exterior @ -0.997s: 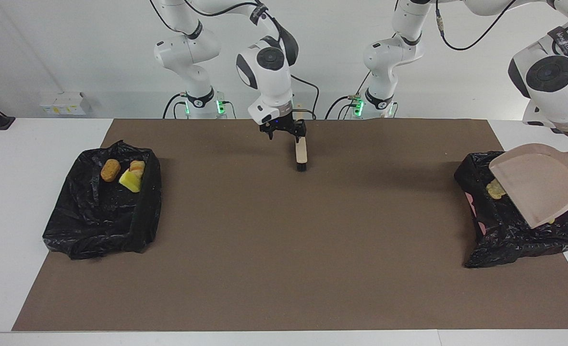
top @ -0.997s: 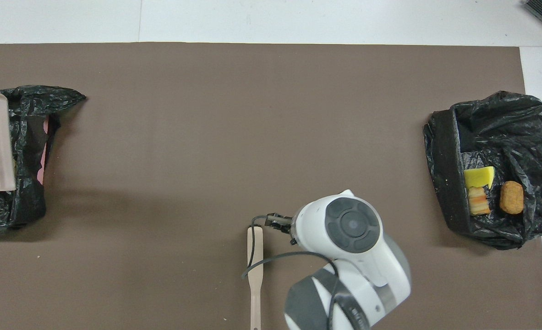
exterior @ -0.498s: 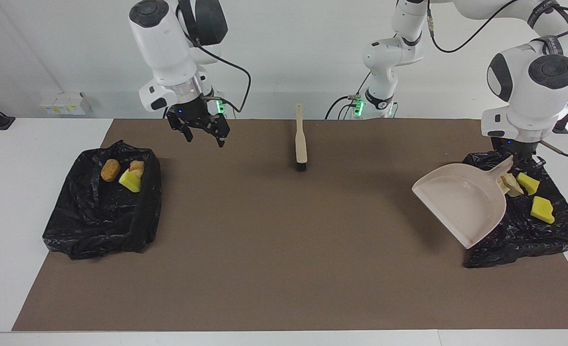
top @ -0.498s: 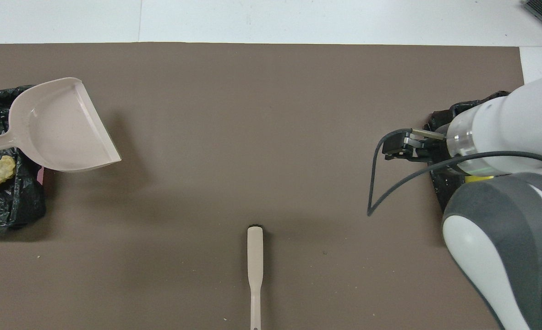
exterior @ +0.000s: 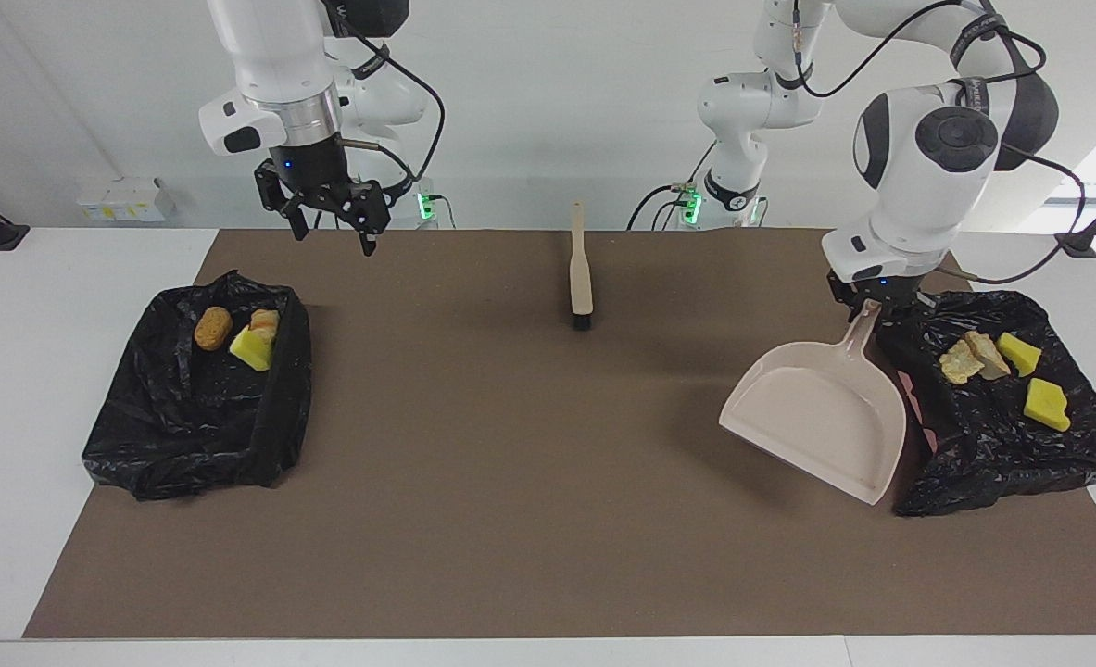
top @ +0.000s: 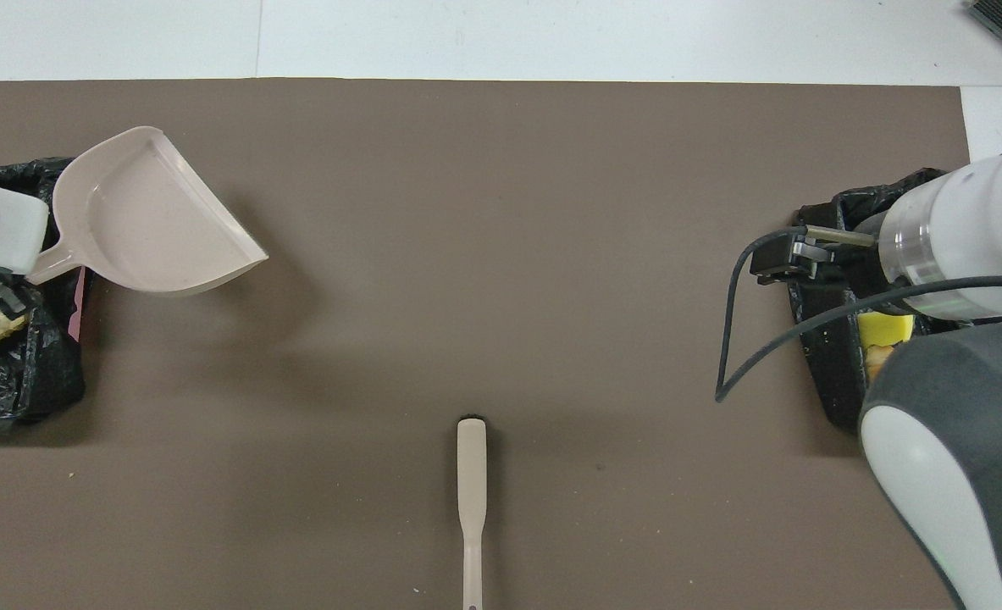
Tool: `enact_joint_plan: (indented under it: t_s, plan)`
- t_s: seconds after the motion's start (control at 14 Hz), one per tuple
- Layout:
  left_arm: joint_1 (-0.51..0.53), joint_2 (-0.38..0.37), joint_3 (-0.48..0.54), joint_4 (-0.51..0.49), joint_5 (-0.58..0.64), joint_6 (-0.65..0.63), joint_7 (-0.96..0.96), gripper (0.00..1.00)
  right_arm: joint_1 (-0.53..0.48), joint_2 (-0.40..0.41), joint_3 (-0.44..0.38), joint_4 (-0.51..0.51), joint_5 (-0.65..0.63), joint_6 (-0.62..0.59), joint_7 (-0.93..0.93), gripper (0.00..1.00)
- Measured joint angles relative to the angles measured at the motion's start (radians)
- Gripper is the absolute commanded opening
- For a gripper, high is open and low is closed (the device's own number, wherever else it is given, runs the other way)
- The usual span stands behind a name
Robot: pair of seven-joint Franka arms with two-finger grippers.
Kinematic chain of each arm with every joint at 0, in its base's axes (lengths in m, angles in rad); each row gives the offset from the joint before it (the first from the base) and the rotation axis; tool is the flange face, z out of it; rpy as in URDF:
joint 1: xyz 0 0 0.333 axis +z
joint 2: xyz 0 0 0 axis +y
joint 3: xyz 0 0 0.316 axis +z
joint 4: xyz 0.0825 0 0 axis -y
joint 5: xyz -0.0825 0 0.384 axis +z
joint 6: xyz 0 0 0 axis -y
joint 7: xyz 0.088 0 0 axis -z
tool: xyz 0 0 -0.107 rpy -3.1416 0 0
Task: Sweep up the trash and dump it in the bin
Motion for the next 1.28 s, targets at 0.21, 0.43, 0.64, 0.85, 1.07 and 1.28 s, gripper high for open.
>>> enact_joint_plan:
  t_s: [0.21,0.43,0.64,0.85,1.07,1.28]
  plan:
    - [-0.103,-0.009,-0.001,-0.005,-0.06,-0.001,-0.267,0.0,-0.007,0.0,0.0,0.011,0.0,-0.02,-0.002,1.0]
    - [-0.204,-0.016,-0.002,-0.005,-0.132,0.003,-0.46,0.0,-0.015,0.0,-0.015,0.02,-0.001,-0.055,-0.036,1.0]
    - [-0.305,-0.015,-0.002,-0.009,-0.17,0.043,-0.623,0.0,-0.007,-0.002,-0.059,0.025,0.001,-0.059,-0.063,1.0]
    - [-0.382,0.015,-0.001,-0.026,-0.189,0.109,-0.739,0.0,0.024,-0.011,-0.118,0.028,0.005,-0.059,-0.063,1.0]
    - [-0.438,0.113,0.0,-0.038,-0.191,0.236,-0.819,0.0,0.029,-0.013,-0.144,0.029,0.029,-0.061,-0.08,1.0]
    - [-0.465,0.205,0.0,-0.04,-0.192,0.336,-0.872,0.0,0.05,-0.012,-0.205,0.038,0.036,-0.105,-0.184,1.0]
